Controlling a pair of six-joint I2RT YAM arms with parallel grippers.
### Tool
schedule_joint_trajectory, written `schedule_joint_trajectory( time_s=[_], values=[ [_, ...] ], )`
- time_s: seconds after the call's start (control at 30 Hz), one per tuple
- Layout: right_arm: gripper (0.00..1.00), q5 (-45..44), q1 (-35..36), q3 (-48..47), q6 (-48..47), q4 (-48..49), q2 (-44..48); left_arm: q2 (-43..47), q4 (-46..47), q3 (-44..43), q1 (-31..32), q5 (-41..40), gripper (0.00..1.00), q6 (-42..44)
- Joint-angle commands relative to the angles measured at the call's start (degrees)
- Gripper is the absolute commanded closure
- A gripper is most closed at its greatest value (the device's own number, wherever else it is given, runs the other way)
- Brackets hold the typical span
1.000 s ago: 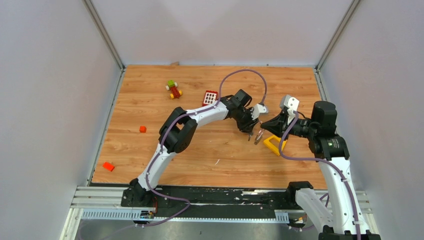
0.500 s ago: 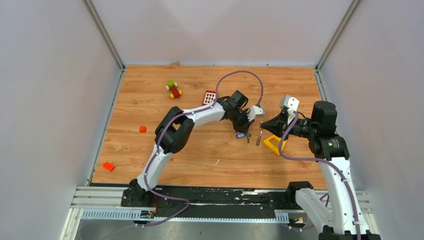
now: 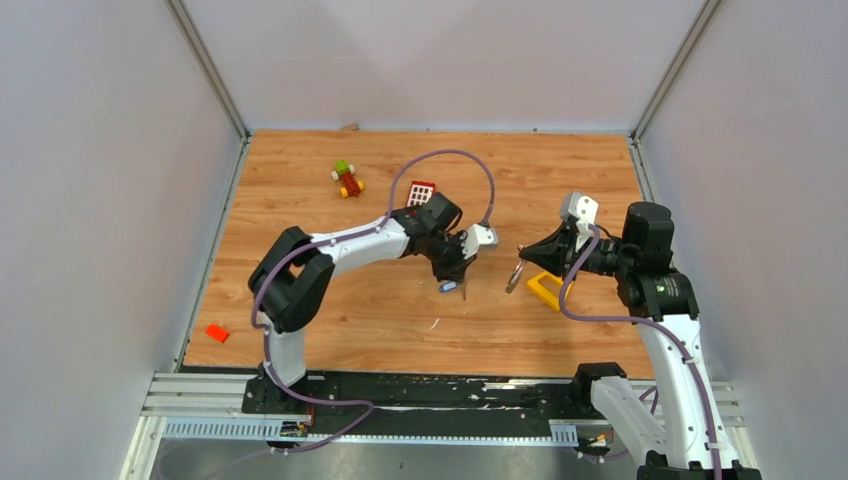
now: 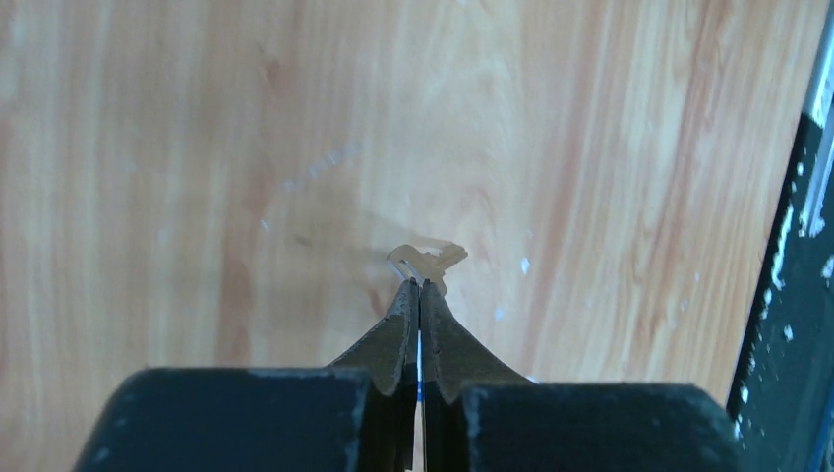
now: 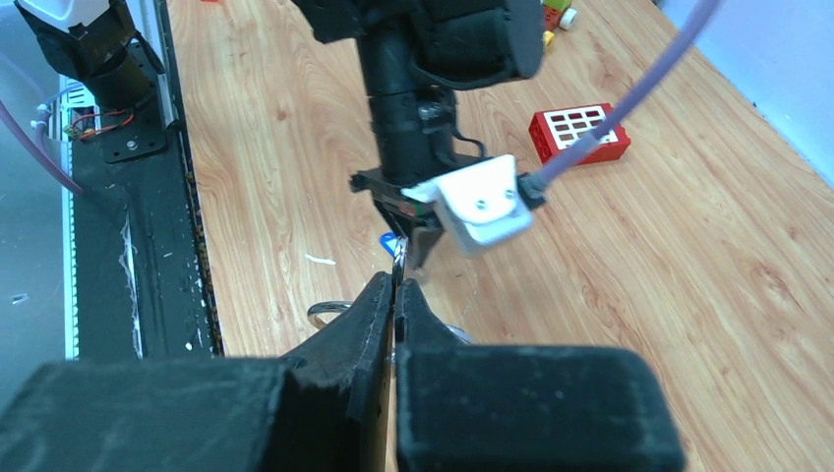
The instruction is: Put the keys on the keyring
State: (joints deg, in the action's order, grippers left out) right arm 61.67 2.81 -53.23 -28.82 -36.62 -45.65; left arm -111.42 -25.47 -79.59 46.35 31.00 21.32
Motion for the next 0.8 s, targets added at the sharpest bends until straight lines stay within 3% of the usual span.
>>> schedule_joint_trajectory(
  time_s=[0.0, 0.2, 0.37, 0.63, 0.77],
  values=[
    [1.00, 3.5, 0.2, 0.1, -1.5, 0.6, 0.5, 7.9, 2.8, 9.4, -0.2, -2.7, 1.00, 1.5],
    [1.00, 3.7, 1.0, -0.4, -2.1, 0.1, 0.1, 13.7, 6.2, 20.1, -0.2, -4.7, 1.00, -1.6],
    [1.00, 3.6, 1.2, -0.5, -2.4, -0.3, -0.4, 14.9, 6.9, 23.6, -0.2, -7.8, 1.00, -1.0],
    [1.00, 3.0, 1.1, 0.0, -2.1, 0.5, 0.0, 13.5, 5.0, 22.2, -0.2, -8.9, 0.89, -0.8],
    [1.00, 2.5, 1.1, 0.3, -1.7, 1.1, 0.2, 14.3, 2.8, 20.8, -0.3, -9.1, 0.77, -0.7]
  ],
)
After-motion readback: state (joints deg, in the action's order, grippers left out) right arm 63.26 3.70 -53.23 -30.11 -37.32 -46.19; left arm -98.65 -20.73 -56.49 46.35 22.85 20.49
